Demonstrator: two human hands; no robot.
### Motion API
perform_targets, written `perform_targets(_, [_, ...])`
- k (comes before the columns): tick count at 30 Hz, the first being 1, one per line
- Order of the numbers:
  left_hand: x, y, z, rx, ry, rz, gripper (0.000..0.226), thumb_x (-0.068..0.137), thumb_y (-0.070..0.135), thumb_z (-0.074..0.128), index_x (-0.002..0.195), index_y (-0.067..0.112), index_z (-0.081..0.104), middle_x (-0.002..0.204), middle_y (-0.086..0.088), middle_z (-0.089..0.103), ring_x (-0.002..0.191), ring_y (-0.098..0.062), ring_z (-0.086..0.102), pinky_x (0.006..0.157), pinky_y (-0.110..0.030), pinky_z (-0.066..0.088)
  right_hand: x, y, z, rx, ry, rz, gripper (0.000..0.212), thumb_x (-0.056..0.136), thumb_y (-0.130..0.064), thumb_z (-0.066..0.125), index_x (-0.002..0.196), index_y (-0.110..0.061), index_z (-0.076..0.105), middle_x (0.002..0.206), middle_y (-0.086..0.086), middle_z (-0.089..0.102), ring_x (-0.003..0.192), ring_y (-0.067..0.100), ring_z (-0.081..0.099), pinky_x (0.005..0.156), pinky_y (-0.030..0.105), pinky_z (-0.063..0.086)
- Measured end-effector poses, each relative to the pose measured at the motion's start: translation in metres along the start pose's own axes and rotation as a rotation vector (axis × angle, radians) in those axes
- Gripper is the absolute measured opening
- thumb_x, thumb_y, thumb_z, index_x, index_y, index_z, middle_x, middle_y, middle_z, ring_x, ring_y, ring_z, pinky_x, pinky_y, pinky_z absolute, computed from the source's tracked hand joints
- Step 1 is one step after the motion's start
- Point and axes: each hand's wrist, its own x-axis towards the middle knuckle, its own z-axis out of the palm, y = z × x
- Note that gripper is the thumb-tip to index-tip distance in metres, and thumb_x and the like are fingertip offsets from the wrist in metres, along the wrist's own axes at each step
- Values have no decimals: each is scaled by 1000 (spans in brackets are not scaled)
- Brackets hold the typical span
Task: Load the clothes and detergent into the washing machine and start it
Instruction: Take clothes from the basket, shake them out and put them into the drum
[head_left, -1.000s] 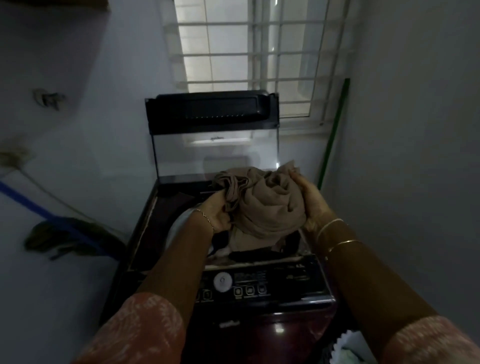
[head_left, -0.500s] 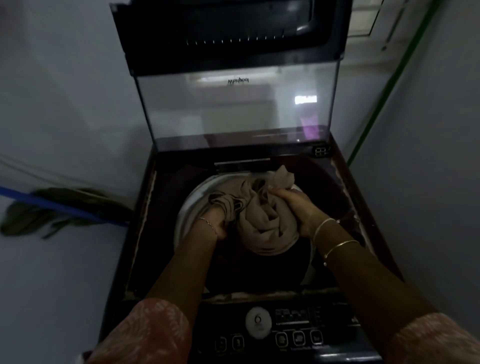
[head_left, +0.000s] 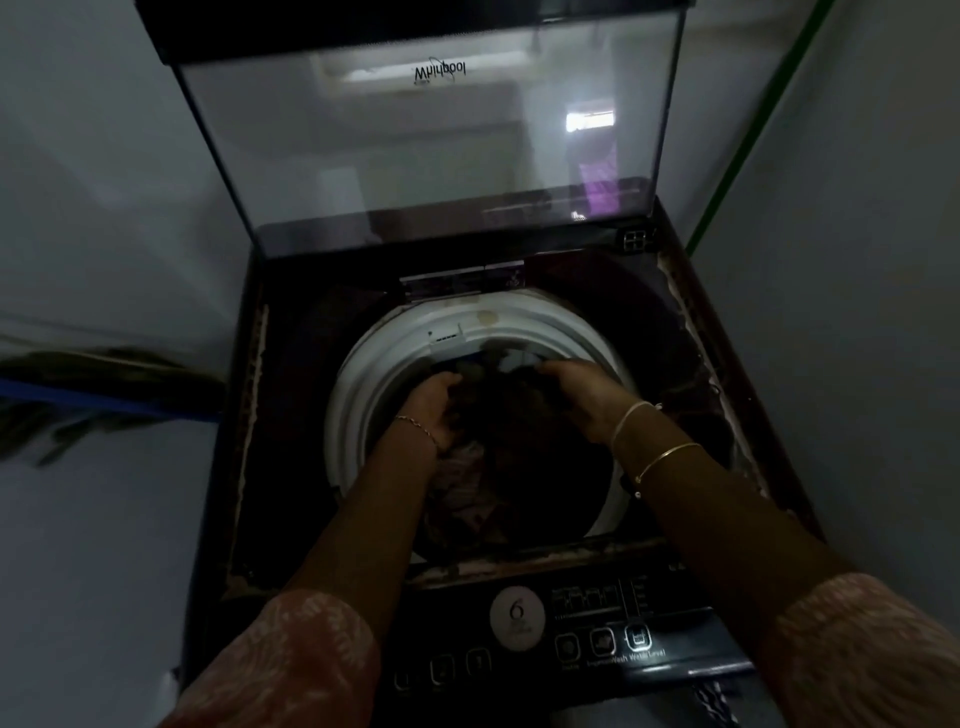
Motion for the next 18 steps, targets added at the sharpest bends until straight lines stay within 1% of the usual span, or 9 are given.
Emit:
perform_targets(1, [-5, -2, 0, -11, -11, 0, 23, 98, 23, 45, 106, 10, 63, 100, -15, 63, 87, -28, 57, 82, -36, 47, -2, 1, 1, 23, -7, 12, 27, 88, -17, 58, 109, -2, 66, 98, 17, 68, 76, 25, 64, 71, 34, 56])
perform_targets(3, [-14, -7, 0, -36, -8, 20, 31, 95, 25, 52, 121, 12, 61, 120, -12, 59, 100, -28, 55, 85, -38, 49, -12, 0, 1, 77, -26, 16, 21, 92, -20, 53, 103, -6, 65, 94, 10, 64, 78, 20, 60, 71, 32, 53])
perform_targets(4, [-18, -10, 2, -46, -5, 43, 35, 95, 27, 52, 127, 15, 58, 125, -9, 56, 105, -27, 54, 88, -39, 48, -18, 0, -1, 109, -37, 0, 19, 93, -22, 51, 102, -10, 63, 93, 5, 60, 81, 17, 58, 72, 29, 51])
perform_targets(7, [-34, -17, 17, -5, -57, 100, 36, 98, 33, 45, 131, 23, 54, 138, -3, 52, 125, -24, 45, 106, -43, 36, -42, -1, -14, 192, -74, -86, 32, 96, -23, 45, 124, -13, 57, 115, 2, 56, 107, 15, 52, 96, 31, 38])
perform_targets(8, [-40, -20, 24, 4, -93, 117, 37, 99, 34, 42, 132, 23, 53, 140, -3, 51, 130, -24, 42, 108, -43, 32, -53, -1, -21, 219, -91, -107, 34, 96, -23, 44, 128, -13, 56, 121, 2, 56, 113, 16, 51, 100, 33, 36])
perform_targets(10, [-54, -26, 44, 2, -165, 148, 38, 100, 32, 40, 135, 22, 52, 140, -3, 51, 133, -23, 40, 106, -41, 31, -75, 2, -39, 268, -105, -155, 35, 96, -23, 44, 128, -13, 56, 123, 3, 58, 114, 17, 53, 102, 33, 36])
perform_targets(13, [-82, -39, 83, 10, -276, 173, 33, 100, 31, 40, 126, 22, 56, 133, -2, 56, 129, -22, 45, 105, -40, 33, -109, 9, -75, 329, -86, -238, 34, 96, -22, 44, 126, -14, 57, 120, 2, 61, 111, 17, 56, 103, 34, 38])
perform_targets(16, [-111, -57, 124, 32, -383, 205, 31, 99, 29, 41, 125, 21, 56, 124, -2, 60, 126, -22, 48, 104, -38, 36, -145, 19, -121, 379, -75, -328, 26, 96, -22, 42, 115, -19, 61, 115, 2, 64, 105, 16, 59, 92, 29, 42])
perform_targets(18, [-131, -73, 150, 52, -445, 225, 37, 99, 28, 40, 132, 19, 54, 131, -4, 58, 127, -22, 48, 104, -38, 37, -170, 30, -154, 418, -68, -373, 24, 96, -22, 41, 109, -19, 62, 112, 1, 65, 100, 15, 60, 90, 28, 43])
